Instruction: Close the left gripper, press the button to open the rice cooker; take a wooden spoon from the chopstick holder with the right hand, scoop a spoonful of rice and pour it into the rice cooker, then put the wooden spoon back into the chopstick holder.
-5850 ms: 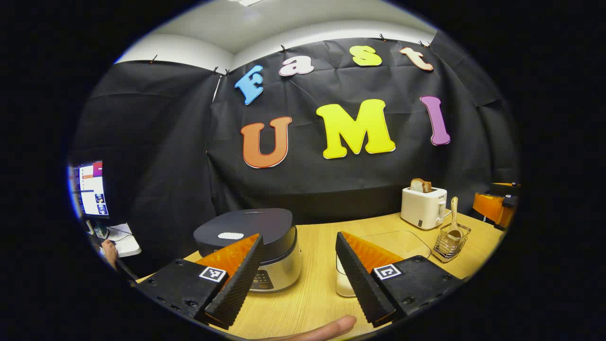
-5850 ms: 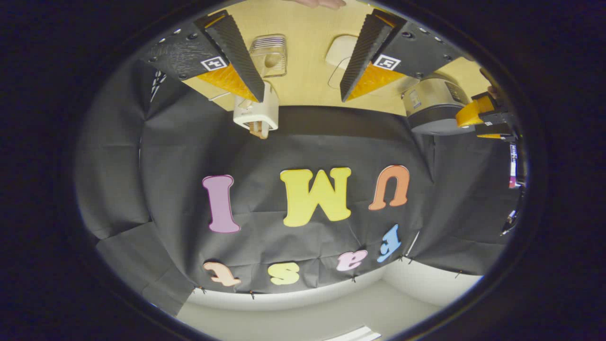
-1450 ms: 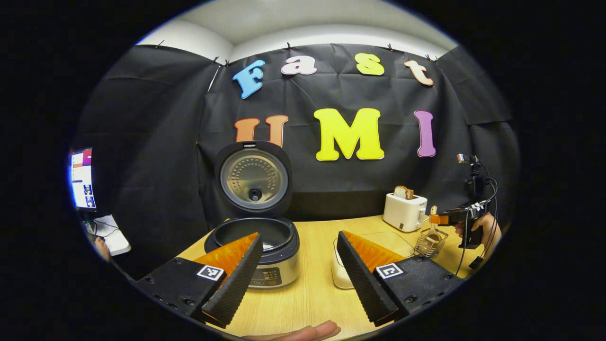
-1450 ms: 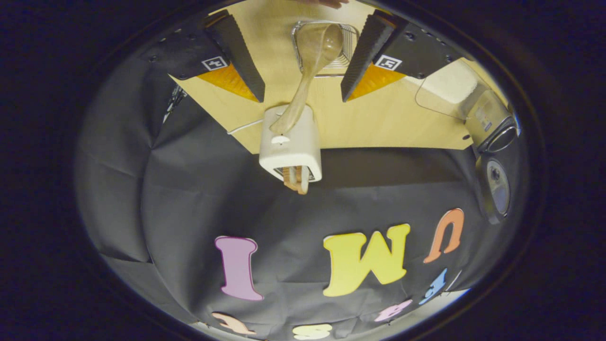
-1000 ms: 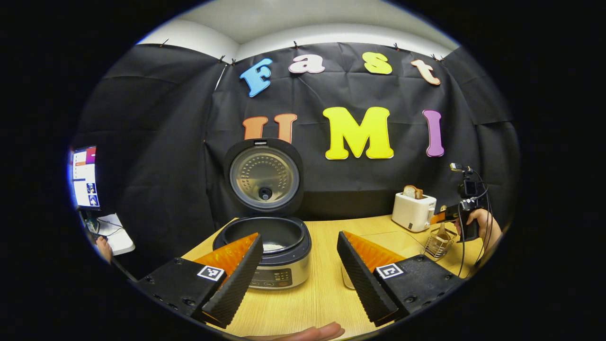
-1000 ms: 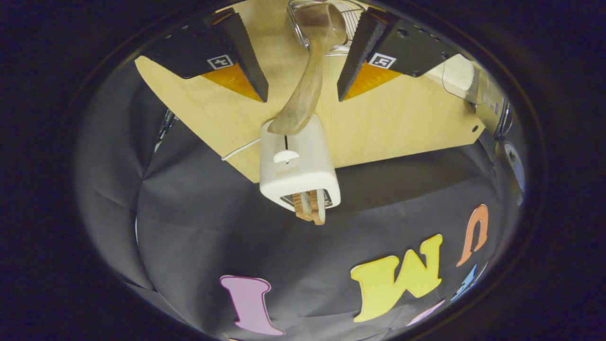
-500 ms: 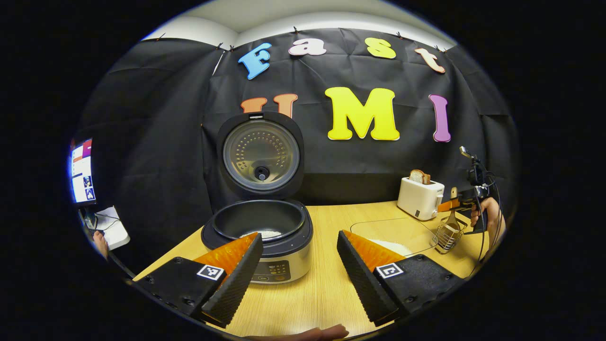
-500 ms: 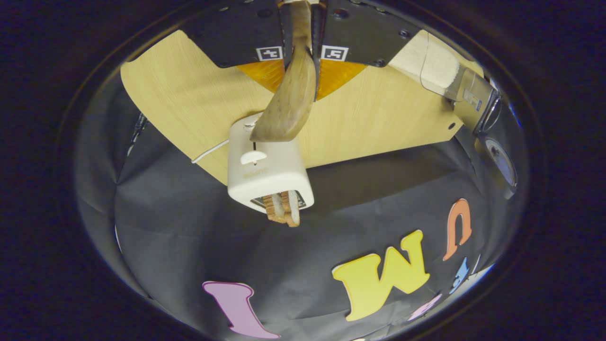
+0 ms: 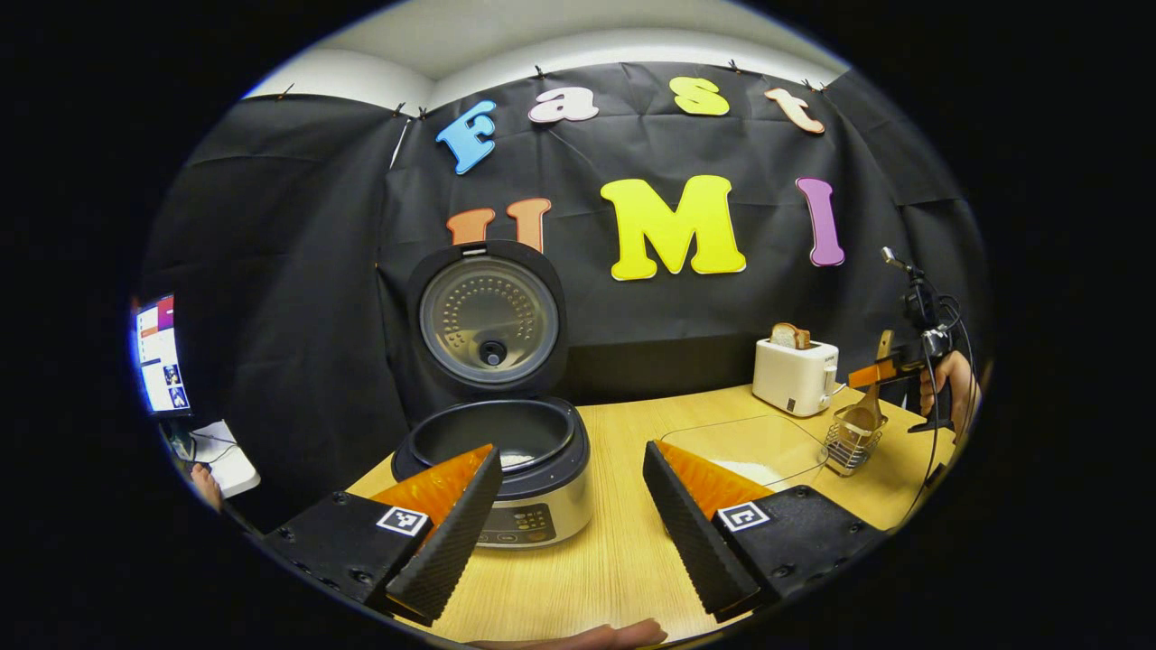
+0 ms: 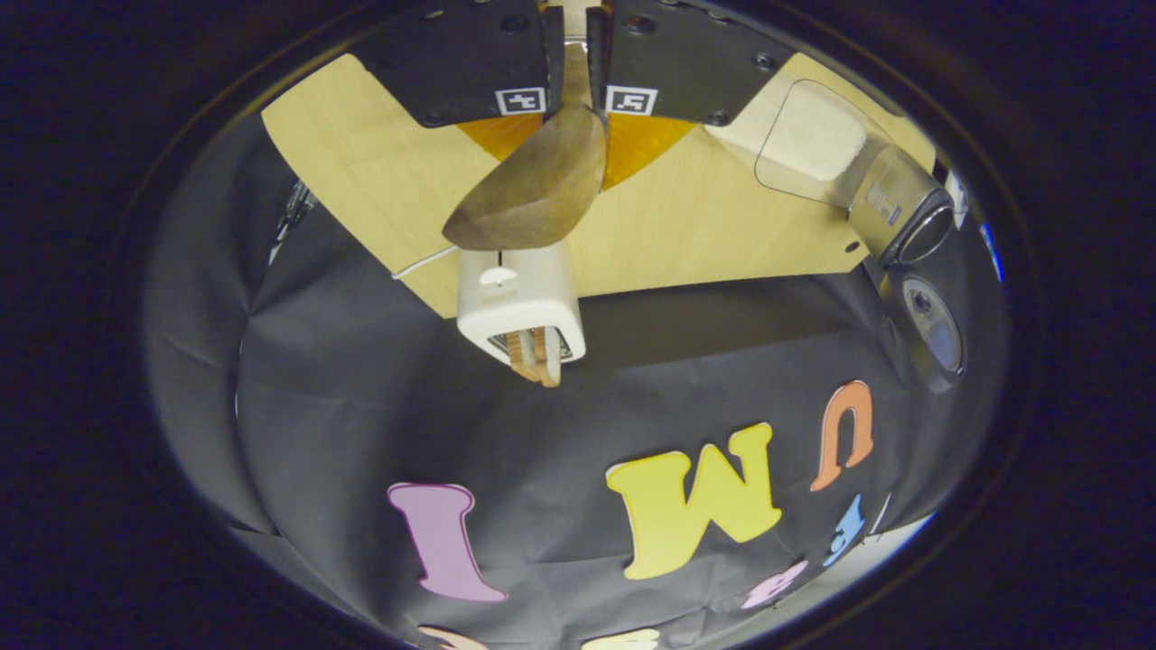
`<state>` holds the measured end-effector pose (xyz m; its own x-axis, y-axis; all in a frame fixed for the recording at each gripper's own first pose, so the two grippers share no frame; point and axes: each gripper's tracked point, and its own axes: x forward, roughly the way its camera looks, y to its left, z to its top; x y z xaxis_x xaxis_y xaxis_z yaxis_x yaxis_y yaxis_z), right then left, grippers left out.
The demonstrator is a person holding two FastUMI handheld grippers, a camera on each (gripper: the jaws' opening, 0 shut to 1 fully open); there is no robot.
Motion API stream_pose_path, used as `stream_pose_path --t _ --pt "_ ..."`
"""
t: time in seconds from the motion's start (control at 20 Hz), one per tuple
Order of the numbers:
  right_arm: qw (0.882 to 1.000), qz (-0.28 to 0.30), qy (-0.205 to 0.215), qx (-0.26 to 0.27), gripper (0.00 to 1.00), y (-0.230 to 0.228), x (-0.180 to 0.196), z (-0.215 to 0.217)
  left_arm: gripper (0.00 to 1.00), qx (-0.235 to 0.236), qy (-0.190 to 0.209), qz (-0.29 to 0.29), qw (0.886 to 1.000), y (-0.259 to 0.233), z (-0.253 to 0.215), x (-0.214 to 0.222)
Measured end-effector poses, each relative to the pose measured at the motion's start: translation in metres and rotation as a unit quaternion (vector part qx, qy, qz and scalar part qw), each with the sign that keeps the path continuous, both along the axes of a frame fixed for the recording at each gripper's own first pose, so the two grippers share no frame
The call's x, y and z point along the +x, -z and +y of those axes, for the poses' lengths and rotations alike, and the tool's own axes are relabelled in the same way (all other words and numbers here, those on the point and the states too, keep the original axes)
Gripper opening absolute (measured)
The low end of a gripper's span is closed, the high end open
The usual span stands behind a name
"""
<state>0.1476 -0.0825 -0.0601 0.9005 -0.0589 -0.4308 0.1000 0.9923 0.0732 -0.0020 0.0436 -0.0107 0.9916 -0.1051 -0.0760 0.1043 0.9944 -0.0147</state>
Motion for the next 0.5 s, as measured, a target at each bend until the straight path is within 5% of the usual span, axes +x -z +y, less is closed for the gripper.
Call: stream_pose_path --t 0.3,0.5 --pt "0.996 -0.065 0.002 -0.069 0.09 -0.067 -0.010 0.035 1.00 -0.009 -0.007 0.002 1.000 0.000 0.012 0.000" --pt "0.991 -0.089 -0.040 -0.093 0.09 -0.095 -0.016 0.097 1.00 -0.014 -0.001 0.004 1.000 0.000 0.010 -0.004"
